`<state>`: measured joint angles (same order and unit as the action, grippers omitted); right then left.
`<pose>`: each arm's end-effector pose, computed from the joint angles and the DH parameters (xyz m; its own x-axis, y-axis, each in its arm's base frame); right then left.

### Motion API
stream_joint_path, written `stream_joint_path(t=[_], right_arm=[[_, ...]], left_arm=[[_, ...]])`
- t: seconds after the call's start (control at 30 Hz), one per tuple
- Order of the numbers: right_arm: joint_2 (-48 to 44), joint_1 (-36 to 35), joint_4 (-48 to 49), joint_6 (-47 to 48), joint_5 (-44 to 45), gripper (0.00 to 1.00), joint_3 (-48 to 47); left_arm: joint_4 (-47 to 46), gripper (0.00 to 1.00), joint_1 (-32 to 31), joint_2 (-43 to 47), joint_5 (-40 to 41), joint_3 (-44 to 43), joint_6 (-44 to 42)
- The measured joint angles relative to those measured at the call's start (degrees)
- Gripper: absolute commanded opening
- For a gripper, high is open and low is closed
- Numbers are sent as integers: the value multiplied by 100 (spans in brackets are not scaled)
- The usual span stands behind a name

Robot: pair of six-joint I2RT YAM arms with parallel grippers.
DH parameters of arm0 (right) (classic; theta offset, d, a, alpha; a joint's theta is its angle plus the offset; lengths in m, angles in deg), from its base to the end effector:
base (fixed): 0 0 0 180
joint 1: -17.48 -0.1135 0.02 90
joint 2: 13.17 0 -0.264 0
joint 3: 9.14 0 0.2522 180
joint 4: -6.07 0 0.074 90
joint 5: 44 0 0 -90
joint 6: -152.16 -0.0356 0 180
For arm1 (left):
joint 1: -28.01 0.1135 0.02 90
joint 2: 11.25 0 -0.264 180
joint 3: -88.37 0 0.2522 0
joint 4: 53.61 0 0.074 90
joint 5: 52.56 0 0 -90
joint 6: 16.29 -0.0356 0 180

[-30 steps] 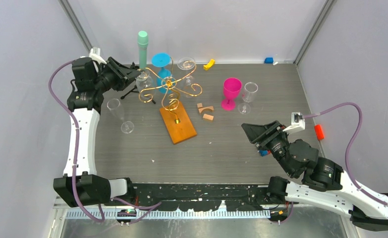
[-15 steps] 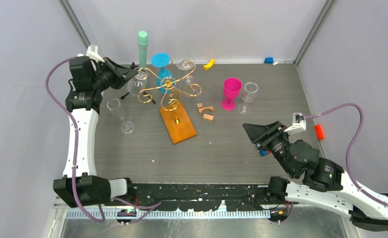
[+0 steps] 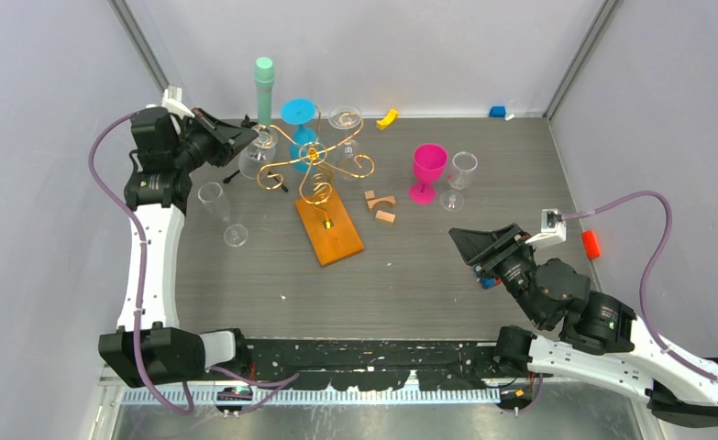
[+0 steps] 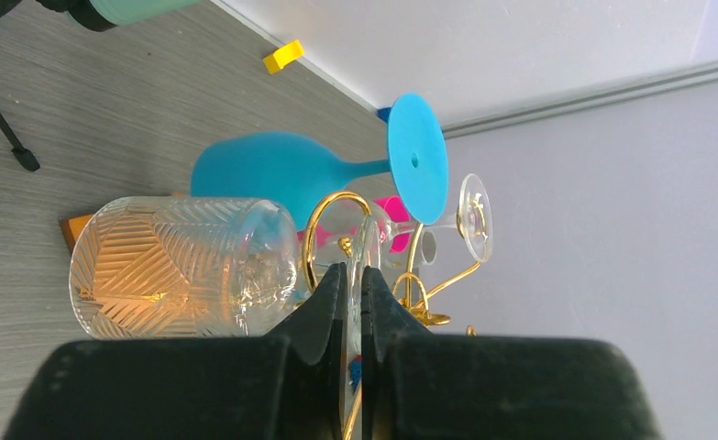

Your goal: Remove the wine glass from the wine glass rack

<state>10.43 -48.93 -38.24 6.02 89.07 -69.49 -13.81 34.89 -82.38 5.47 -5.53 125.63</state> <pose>0.0540 0.0629 0.3569 -0.3603 0.6908 -0.6269 -0.1783 0.6087 0.7731 0.2671 0.0132 0.4304 -0.4950 -0.7323 -0.4677 0.0184 0.5292 -0.8483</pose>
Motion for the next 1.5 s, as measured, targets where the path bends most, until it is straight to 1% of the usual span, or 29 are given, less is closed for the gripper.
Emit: stream_joint_path(t=[0.3, 0.8, 1.17, 1.5], right_arm=[[0, 0, -2, -20, 20, 48, 26], [0, 0, -4, -59, 39, 48, 33], [0, 0, -4, -68, 70, 48, 33], [0, 0, -4, -70, 111, 48, 33]], left_arm=[[-264, 0, -4, 26, 286, 26, 352], [-533, 0, -9, -153, 223, 28, 669], [-1163, 0, -2, -260, 321, 319, 1128], [-1663, 0, -55, -256, 407, 640, 1751]])
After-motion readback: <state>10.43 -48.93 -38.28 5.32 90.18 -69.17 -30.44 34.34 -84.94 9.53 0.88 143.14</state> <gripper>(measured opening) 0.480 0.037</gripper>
